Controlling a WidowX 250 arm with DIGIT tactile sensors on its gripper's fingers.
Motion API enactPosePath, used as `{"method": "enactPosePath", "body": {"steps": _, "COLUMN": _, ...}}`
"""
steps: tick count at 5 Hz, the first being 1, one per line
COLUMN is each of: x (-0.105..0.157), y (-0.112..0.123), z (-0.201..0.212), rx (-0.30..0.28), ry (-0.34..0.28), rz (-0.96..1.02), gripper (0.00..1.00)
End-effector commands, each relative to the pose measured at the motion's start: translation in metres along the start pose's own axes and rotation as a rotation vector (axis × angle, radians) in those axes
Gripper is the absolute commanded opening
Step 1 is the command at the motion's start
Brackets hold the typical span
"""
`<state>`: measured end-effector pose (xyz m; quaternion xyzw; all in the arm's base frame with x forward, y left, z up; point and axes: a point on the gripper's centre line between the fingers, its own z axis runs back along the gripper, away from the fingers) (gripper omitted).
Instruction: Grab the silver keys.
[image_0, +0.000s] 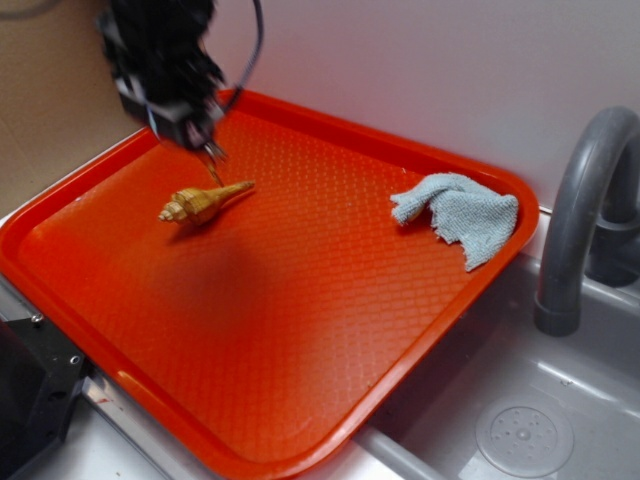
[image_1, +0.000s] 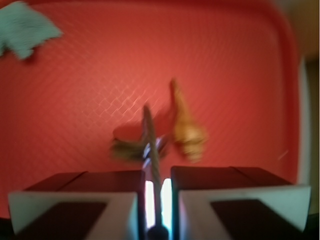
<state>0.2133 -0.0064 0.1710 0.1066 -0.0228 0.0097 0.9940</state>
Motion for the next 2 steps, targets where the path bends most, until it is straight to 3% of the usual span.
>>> {"method": "enactPosePath", "body": {"steps": 1, "x": -0.0063, "y": 0.0178, "z": 0.0728, "rx": -0.126, "ry": -0.161, "rz": -0.438, "gripper": 0.0}}
{"method": "enactPosePath", "body": {"steps": 2, "x": -0.0149, "y": 0.0143, "z": 0.0687, "rx": -0.139, "ry": -0.16, "rz": -0.469, "gripper": 0.0}}
